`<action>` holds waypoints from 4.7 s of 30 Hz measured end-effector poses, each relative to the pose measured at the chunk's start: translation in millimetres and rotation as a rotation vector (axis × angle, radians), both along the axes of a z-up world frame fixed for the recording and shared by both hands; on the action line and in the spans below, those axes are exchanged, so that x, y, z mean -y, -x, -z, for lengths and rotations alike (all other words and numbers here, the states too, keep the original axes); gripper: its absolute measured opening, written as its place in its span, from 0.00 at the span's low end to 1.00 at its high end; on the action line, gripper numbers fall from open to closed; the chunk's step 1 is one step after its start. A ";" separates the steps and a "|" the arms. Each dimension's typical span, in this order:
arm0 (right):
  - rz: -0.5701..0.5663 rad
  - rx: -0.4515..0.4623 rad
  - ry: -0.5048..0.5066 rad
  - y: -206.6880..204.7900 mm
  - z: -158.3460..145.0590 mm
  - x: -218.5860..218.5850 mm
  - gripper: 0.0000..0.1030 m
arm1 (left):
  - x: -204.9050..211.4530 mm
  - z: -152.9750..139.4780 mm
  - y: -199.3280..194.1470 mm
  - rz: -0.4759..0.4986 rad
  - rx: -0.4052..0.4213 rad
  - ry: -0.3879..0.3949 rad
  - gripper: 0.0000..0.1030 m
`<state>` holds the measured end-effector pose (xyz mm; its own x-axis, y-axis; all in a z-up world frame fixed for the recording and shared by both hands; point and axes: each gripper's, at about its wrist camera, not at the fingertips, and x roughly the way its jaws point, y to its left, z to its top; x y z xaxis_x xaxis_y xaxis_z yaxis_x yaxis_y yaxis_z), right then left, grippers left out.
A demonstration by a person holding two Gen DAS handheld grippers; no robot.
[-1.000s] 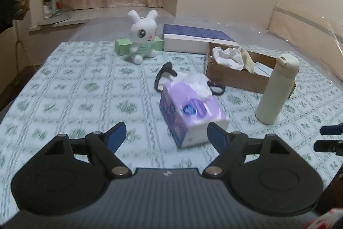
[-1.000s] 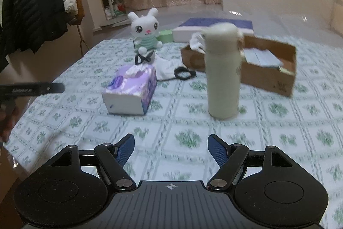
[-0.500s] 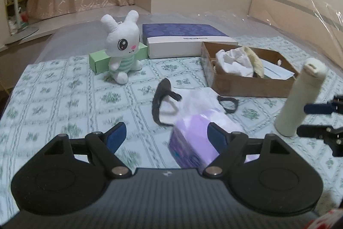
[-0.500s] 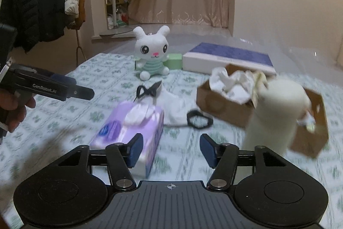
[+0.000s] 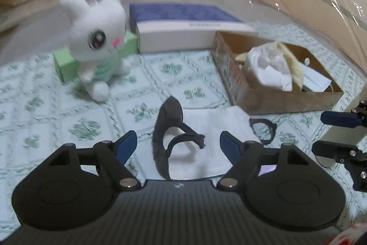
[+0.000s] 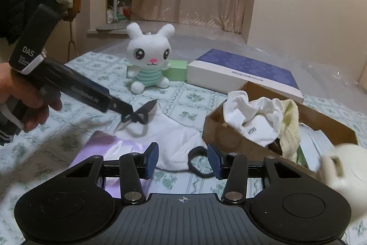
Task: Organize soft objects
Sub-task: 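Grasp the black strap of the white strapped cloth with the left gripper, then lift the strapped cloth with the left gripper while the right gripper grasps its fabric, then carry the strapped white cloth with both grippers over the box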
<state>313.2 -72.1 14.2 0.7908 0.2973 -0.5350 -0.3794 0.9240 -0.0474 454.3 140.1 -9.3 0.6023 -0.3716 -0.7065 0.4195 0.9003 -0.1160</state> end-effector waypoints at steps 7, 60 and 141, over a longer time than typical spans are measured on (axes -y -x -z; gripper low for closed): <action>0.010 -0.016 0.022 -33.3 16.6 -2.5 0.46 | 8.4 36.0 -35.9 0.012 -0.096 -0.020 0.65; -0.062 -0.073 -0.087 17.7 8.0 -4.6 0.46 | -81.2 -13.4 167.8 -0.199 0.081 -0.266 0.06; -0.640 -0.190 0.033 107.7 -4.8 -74.1 0.06 | 18.0 -36.7 309.4 0.094 0.196 -0.242 0.08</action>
